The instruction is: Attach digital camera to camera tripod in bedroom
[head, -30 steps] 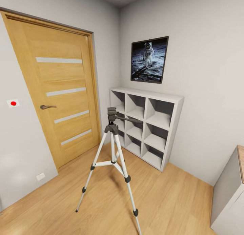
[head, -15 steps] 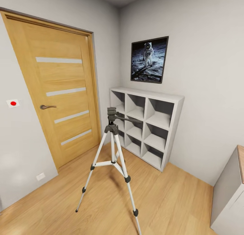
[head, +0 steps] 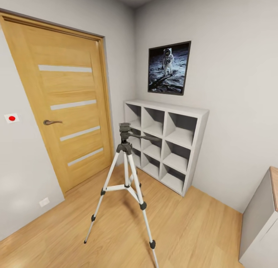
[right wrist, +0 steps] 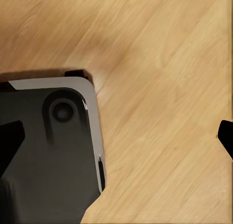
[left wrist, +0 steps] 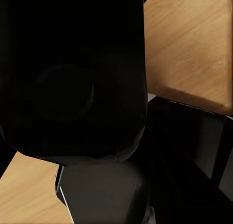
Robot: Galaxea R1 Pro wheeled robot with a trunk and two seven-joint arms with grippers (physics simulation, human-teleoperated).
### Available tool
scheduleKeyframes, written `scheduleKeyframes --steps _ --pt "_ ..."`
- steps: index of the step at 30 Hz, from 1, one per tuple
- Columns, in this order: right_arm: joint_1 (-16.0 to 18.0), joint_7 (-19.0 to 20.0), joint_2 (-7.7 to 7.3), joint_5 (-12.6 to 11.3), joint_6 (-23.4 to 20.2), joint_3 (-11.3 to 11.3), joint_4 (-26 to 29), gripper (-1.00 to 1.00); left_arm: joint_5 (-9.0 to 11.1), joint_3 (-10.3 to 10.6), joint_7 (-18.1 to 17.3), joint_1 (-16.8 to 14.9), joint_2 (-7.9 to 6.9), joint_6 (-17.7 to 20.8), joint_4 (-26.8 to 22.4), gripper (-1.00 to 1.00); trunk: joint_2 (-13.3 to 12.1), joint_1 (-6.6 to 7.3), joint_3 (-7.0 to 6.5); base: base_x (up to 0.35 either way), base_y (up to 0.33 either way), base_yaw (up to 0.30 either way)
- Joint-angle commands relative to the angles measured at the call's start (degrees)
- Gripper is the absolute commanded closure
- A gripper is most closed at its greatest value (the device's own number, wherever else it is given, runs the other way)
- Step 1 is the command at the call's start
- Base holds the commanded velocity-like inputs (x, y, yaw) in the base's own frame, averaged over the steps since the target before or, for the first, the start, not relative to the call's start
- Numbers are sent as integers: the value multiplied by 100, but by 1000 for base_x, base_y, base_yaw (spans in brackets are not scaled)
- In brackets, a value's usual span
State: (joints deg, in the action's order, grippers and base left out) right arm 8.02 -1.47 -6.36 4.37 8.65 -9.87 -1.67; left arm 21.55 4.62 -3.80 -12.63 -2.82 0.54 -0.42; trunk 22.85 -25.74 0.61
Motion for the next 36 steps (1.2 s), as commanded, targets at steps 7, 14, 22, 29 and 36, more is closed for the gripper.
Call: scheduleKeyframes --steps 7,14,22,29,36 --pt "7 -33 15 45 21 -41 -18 -100 43 48 -7 -3 -8 0 -2 100 7 -4 6 47 -78 0" --pt "7 -37 34 40 13 -43 -18 -100 43 48 -6 -3 -8 -1 -2 100 7 -4 6 6 -10 0" --pt "7 -38 2 44 26 -49 -18 -100 43 48 -6 -3 -7 -1 -2 100 7 -4 6 1 -76 0" --pt "7 -34 -29 46 44 -41 -18 -100 43 48 -6 -3 -3 -1 -2 100 7 -4 6 0 -20 112" --pt "7 -23 -27 53 46 -41 -18 -100 43 48 -6 -3 -1 -1 -2 100 7 -4 6 0 -1 146"
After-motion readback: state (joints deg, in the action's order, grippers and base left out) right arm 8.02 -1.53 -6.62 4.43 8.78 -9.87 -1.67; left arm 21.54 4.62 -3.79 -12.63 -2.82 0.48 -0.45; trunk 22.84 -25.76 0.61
